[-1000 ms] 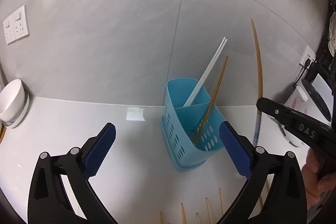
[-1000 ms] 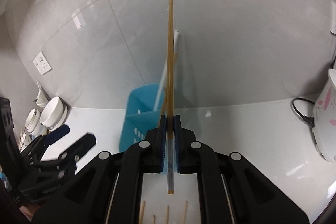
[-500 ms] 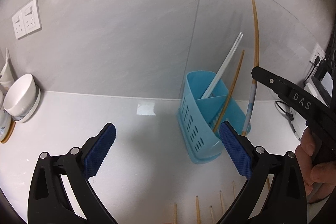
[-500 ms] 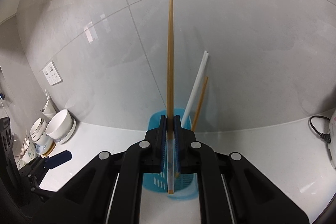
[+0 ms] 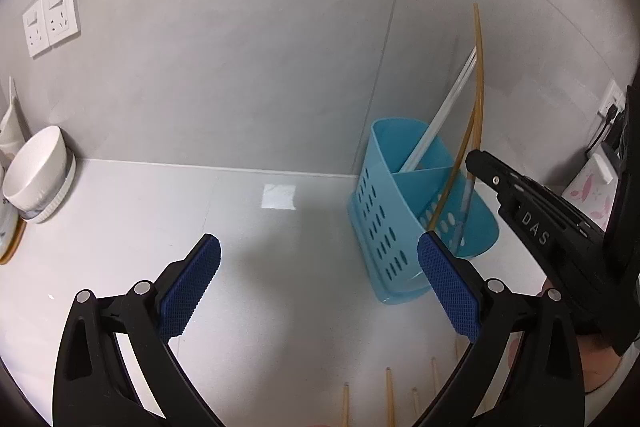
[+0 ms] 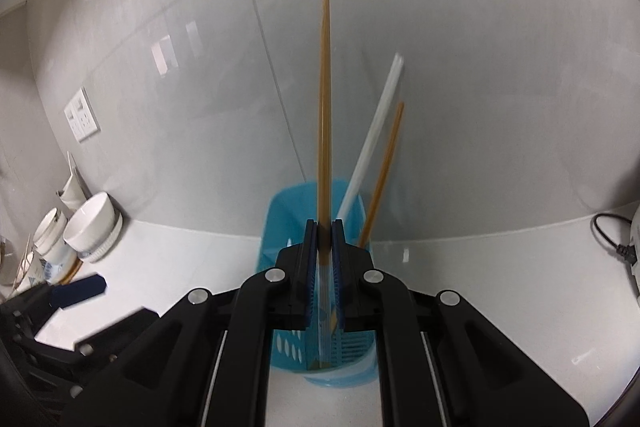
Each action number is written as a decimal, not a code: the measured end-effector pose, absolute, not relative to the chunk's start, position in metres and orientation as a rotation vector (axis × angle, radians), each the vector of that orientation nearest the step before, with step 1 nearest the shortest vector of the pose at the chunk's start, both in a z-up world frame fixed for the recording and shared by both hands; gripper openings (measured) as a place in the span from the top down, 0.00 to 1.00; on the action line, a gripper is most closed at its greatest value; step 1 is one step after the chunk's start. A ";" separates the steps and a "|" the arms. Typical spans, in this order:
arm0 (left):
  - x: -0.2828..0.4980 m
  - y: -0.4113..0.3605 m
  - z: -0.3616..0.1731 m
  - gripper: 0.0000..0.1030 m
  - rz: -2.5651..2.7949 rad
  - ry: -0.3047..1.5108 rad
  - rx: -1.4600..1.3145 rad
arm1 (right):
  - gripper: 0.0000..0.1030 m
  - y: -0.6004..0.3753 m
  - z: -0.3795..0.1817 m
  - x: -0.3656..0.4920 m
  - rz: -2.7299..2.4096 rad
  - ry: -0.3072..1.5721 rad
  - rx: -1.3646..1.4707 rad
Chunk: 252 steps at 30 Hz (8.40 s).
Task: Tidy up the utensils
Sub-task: 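Lower the plain chopstick into the holder and open the right tool, then move both open tools back over the remaining chopsticks, then grasp another blue-patterned chopstick with the left tool while the right tool grasps a plain chopstick, then lift both held chopsticks and carry them over the blue utensil holder, then lower the blue-patterned chopstick into the holder and open the left tool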
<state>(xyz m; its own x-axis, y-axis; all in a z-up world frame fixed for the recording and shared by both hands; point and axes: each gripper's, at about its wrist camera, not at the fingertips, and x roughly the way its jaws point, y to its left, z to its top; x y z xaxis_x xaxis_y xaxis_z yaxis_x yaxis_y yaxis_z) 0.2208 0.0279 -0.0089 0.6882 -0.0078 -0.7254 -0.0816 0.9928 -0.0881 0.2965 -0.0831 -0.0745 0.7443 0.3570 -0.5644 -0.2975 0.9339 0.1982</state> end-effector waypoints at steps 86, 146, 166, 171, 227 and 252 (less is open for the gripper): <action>0.080 0.005 -0.148 0.18 -0.002 1.422 -0.026 | 0.40 -0.183 -0.198 0.127 0.117 1.384 -0.157; 0.074 -0.008 -0.089 0.94 -0.068 1.337 -0.104 | 0.97 -0.154 -0.119 0.131 0.177 1.281 -0.057; 0.110 0.004 -0.021 0.94 -0.064 1.135 -0.139 | 0.97 -0.165 -0.070 0.173 0.214 1.077 0.003; 0.127 -0.001 -0.007 0.94 -0.071 1.097 -0.148 | 0.97 -0.164 -0.059 0.184 0.223 1.035 0.010; 0.266 -0.017 0.039 0.94 -0.207 0.492 -0.195 | 0.97 -0.134 -0.030 0.300 0.311 0.832 0.081; 0.274 -0.044 -0.011 0.93 -0.212 0.585 -0.084 | 0.97 -0.140 -0.034 0.293 0.300 0.846 0.080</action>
